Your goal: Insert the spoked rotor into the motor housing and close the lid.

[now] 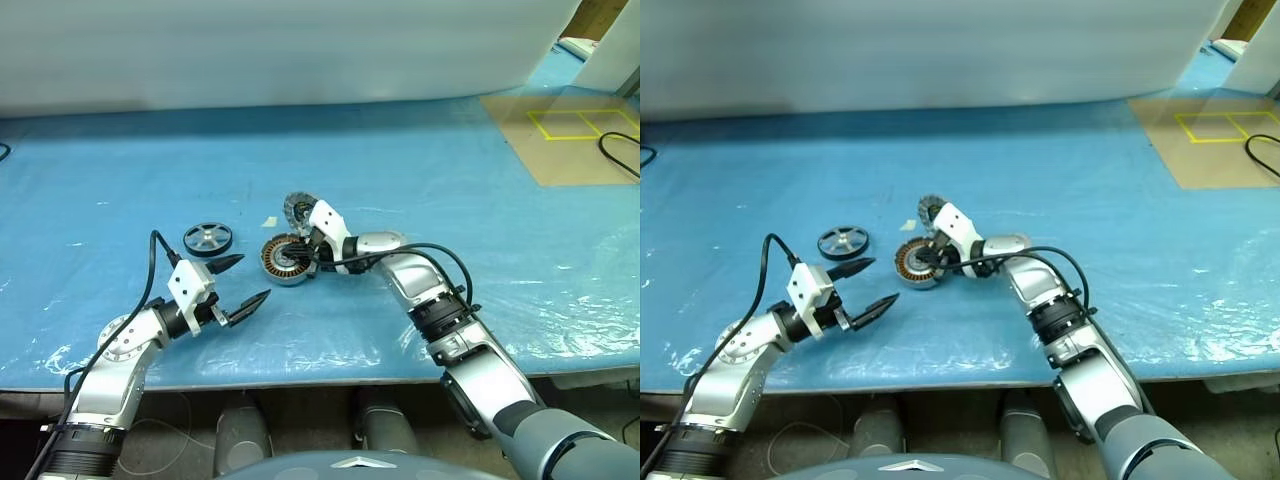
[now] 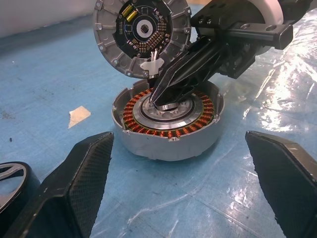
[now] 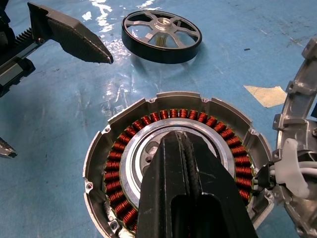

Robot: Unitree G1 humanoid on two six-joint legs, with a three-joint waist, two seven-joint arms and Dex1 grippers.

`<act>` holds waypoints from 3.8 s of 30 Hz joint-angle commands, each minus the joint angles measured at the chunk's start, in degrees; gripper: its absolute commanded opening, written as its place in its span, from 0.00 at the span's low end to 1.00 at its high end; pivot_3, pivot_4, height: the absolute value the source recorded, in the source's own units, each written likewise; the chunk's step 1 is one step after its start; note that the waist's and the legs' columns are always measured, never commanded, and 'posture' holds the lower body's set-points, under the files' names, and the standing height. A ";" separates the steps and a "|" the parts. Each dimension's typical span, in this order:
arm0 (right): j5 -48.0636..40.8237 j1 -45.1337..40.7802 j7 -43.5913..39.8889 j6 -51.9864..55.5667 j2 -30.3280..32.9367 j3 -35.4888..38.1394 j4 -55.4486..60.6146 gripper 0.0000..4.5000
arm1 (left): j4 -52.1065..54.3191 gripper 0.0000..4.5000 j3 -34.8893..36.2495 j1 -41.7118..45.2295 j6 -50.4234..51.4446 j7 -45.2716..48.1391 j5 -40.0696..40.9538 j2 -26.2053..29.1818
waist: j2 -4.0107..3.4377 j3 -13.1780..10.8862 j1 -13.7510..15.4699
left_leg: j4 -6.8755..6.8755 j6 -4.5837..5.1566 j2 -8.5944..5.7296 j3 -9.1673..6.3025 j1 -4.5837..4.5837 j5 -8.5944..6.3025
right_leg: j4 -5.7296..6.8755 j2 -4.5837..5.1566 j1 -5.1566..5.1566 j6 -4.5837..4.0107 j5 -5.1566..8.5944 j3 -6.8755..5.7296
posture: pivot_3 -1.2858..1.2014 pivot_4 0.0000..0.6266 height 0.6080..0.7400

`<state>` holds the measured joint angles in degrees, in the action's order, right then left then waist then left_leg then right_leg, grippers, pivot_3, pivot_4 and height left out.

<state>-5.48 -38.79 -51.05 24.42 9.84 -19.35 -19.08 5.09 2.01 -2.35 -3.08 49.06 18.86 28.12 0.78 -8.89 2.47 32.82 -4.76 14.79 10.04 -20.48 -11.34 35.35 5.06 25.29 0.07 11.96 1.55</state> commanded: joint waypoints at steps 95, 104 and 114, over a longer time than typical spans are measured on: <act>13.94 -5.65 -6.31 -9.12 5.86 -10.84 0.99 0.01 | 0.61 1.00 -0.31 0.24 0.12 -0.51 -0.40 0.12 | 0.00 0.00 -0.07 | -0.01 0.01 -0.01 0.00 0.19 0.00 | 0.05 -0.01 -0.11 0.00 0.01 0.04 | 0.52 0.24 1.00; 5.96 -7.25 -3.09 -8.36 2.24 0.15 -3.14 0.01 | 0.43 1.00 0.33 0.02 0.12 -0.51 0.31 -0.15 | 0.00 0.00 -0.05 | 0.00 0.01 -0.01 0.00 0.14 0.00 | 0.07 -0.02 -0.07 0.00 0.00 0.05 | 0.52 0.24 1.00; 1.15 -3.72 -4.98 -13.23 1.47 3.59 -1.06 0.01 | 0.05 1.00 2.46 -1.36 0.11 -1.41 2.83 -1.85 | 0.00 0.00 -0.05 | -0.01 0.01 0.00 0.00 0.05 -0.01 | 0.05 -0.02 0.00 0.00 0.00 0.03 | 0.52 0.24 1.00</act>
<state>-2.52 -43.05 -55.31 12.51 11.52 -16.81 -22.95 4.58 2.69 -3.20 -2.55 47.91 20.43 26.32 0.78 -8.89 2.42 32.81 -4.75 14.79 10.04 -20.43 -11.35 35.40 5.04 25.29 0.07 11.97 1.58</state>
